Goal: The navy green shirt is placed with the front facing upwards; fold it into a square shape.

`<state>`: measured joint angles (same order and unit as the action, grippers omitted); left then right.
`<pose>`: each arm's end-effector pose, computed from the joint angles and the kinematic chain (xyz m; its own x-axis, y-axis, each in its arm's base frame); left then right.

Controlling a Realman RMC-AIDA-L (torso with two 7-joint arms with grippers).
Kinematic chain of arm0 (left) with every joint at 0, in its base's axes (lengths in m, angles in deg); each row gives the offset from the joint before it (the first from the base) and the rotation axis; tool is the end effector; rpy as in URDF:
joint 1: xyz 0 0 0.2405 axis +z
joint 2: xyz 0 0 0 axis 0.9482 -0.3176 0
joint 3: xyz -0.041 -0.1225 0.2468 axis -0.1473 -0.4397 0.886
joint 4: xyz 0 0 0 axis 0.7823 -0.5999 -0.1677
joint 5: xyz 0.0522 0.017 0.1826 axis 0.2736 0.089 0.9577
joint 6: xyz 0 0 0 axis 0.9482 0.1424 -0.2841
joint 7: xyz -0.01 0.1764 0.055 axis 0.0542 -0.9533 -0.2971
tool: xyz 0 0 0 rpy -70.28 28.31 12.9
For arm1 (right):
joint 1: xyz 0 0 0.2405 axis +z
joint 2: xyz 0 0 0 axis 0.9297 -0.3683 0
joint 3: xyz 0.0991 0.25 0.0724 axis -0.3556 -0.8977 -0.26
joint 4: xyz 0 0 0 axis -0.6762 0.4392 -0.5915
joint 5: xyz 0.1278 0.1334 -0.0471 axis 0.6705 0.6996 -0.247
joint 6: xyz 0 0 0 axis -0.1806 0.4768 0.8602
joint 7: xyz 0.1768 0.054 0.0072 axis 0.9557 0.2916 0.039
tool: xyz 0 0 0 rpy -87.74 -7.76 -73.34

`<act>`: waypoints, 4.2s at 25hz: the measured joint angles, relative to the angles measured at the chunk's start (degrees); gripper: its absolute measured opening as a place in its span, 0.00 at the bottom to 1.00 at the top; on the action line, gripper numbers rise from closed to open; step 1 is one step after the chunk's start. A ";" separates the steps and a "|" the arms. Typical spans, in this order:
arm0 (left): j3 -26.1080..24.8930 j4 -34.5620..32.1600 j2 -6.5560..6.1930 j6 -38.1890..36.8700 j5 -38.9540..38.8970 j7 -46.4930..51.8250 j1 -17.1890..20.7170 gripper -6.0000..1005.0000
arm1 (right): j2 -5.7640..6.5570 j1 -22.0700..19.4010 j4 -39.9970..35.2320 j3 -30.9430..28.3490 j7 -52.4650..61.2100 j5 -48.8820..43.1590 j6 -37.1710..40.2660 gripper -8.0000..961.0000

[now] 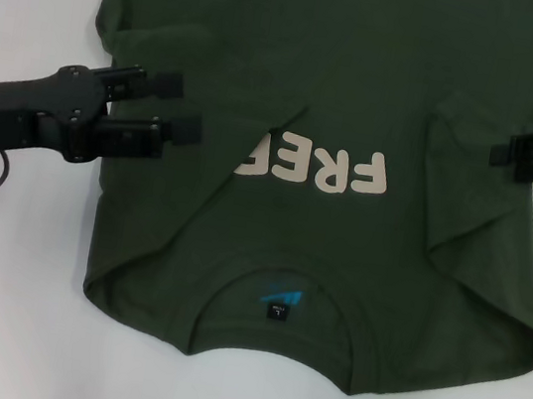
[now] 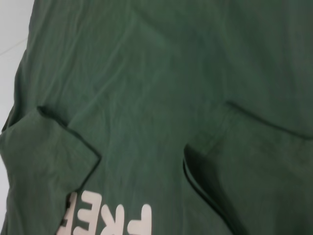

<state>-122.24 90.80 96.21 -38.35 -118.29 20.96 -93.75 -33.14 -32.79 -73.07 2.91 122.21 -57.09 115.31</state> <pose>-0.2205 0.2834 -0.0192 0.5615 0.5053 0.6552 0.5545 -0.8176 0.1553 0.3315 0.3709 0.0129 0.0822 -0.9512 -0.2975 -0.9913 -0.0472 -0.1227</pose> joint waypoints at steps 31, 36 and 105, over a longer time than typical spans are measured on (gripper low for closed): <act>0.34 -0.10 0.00 0.74 0.00 0.13 -0.24 0.90 | -2.34 1.24 0.54 5.88 -4.41 -0.83 -5.58 0.59; 0.29 -0.09 0.00 0.74 0.00 0.13 -0.23 0.90 | -2.63 1.44 0.64 5.90 -4.39 -0.87 -5.58 0.59; -2.94 0.25 -4.16 -4.01 2.15 5.03 0.18 0.89 | -2.30 -4.04 -0.25 -5.12 -38.59 14.44 13.54 0.98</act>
<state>-125.18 91.05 92.04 -42.35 -116.14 25.99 -93.56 -35.44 -36.84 -73.32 -2.20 83.62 -42.66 128.86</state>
